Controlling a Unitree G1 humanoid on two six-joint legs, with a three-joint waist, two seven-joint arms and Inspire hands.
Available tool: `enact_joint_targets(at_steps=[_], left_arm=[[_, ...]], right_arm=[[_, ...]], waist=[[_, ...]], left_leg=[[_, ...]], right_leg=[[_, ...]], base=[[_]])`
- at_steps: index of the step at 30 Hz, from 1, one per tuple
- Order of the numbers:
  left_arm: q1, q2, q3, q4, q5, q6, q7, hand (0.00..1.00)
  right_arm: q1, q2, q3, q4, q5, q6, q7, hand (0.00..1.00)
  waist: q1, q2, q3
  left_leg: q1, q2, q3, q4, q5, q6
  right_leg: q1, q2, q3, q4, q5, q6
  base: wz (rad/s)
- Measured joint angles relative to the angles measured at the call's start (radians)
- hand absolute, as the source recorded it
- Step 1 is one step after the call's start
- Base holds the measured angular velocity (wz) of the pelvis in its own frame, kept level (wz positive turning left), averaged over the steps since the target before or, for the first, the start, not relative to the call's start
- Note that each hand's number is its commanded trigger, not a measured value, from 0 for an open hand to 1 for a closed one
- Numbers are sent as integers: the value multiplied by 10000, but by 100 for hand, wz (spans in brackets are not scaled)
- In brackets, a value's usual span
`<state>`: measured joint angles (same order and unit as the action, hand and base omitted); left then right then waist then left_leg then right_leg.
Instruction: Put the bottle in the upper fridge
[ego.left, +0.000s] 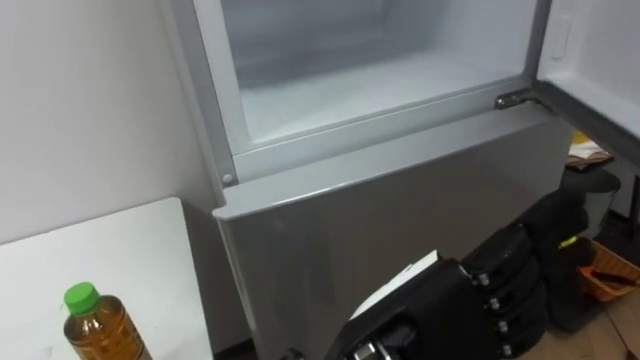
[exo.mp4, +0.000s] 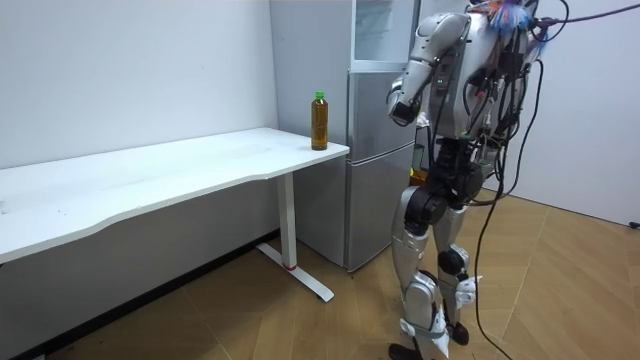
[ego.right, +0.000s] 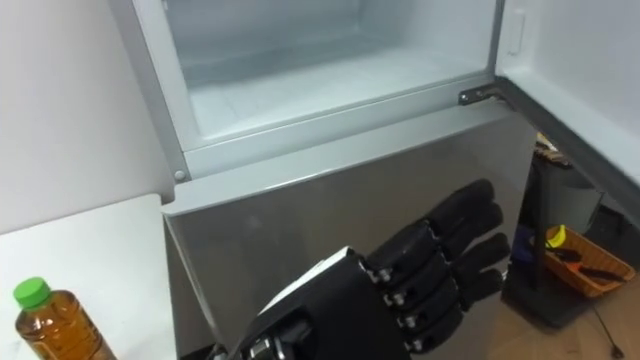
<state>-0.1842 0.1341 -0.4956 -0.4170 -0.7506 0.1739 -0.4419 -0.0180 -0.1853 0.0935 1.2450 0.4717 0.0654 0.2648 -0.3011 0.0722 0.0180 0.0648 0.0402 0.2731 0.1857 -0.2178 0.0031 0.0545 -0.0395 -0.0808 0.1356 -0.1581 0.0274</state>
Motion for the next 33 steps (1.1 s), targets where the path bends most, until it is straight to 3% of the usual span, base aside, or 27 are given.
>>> enact_joint_targets(at_steps=[19,29,33], left_arm=[[-47,-3,-12,97,193,3,0,0],[-47,13,-430,1696,984,289,-50,0],[-4,190,-444,2621,1810,280,-89,0]], right_arm=[[-30,-5,6,50,-8,-1,-21,0],[-51,11,238,-51,-86,-2,-97,0],[-40,94,233,-46,-86,-16,-276,0]], waist=[[8,-21,14],[109,-140,46],[214,-275,58]], left_leg=[[-7,1,-11,1,0,0],[-129,-2,-48,14,1,-2],[-173,-1,-152,29,3,-5]], right_leg=[[-9,0,-6,-7,-9,-5],[-32,-6,-103,-7,-9,-5],[-2,2,-143,6,-7,-8]], base=[[0],[2],[3]])
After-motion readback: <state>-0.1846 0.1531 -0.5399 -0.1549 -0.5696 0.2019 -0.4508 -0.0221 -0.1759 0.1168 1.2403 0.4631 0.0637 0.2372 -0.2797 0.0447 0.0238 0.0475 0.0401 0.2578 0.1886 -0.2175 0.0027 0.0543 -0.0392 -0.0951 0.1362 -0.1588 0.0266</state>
